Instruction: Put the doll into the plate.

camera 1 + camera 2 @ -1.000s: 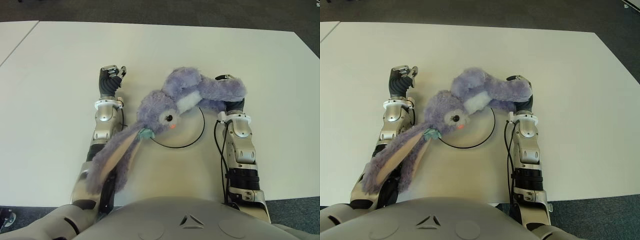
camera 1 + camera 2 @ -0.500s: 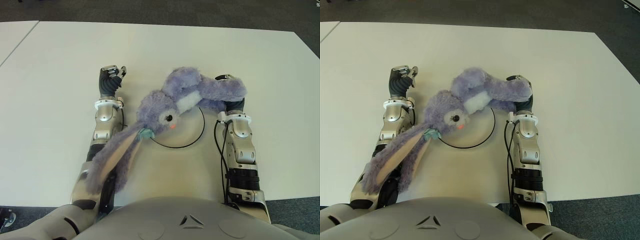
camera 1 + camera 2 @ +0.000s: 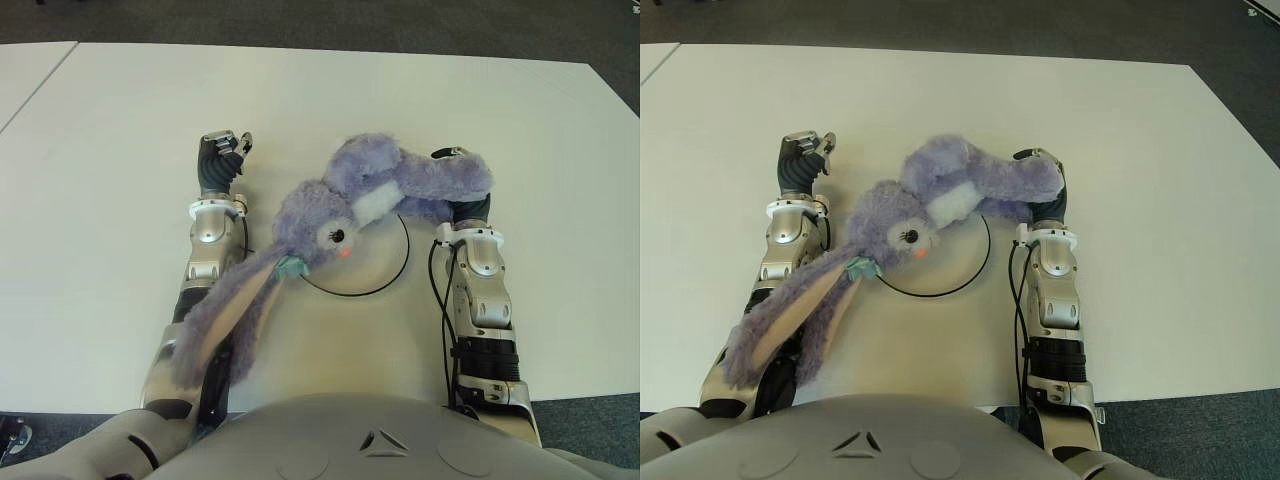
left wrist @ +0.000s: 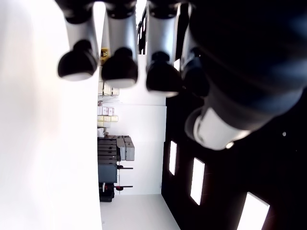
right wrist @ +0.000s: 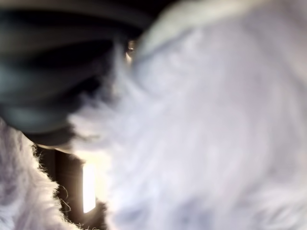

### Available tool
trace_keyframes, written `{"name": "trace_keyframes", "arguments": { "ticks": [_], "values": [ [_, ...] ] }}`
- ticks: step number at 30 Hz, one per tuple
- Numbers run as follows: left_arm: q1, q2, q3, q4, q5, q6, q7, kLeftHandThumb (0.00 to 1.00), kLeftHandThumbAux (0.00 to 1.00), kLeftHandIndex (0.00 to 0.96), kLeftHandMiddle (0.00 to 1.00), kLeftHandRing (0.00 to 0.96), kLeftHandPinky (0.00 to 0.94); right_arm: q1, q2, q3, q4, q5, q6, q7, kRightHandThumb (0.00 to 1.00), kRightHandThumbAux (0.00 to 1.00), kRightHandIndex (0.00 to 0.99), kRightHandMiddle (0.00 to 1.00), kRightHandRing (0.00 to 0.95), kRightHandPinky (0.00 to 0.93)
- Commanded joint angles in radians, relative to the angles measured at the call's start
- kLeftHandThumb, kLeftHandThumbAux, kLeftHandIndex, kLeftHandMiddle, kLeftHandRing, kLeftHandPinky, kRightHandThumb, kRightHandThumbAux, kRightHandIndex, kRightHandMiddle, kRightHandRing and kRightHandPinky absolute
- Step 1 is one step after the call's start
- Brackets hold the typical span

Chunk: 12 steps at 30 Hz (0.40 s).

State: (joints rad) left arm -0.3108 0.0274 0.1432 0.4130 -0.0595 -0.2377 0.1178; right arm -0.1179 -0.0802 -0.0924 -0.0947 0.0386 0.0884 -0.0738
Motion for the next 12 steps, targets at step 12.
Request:
{"name": "trace_keyframes", "arguments": {
  "ticks": [12],
  "values": [
    [0.084,-0.015,0.004,0.042,-0.004,0.005,-0.007,0.451,0.746,0.772,0.853,0.851,0.844,0.035,0.024,0.000,-0.011,0.005,-0.006,0.000,0.720,0.714,0.441,0.890,0.888,0.897]
  ]
}}
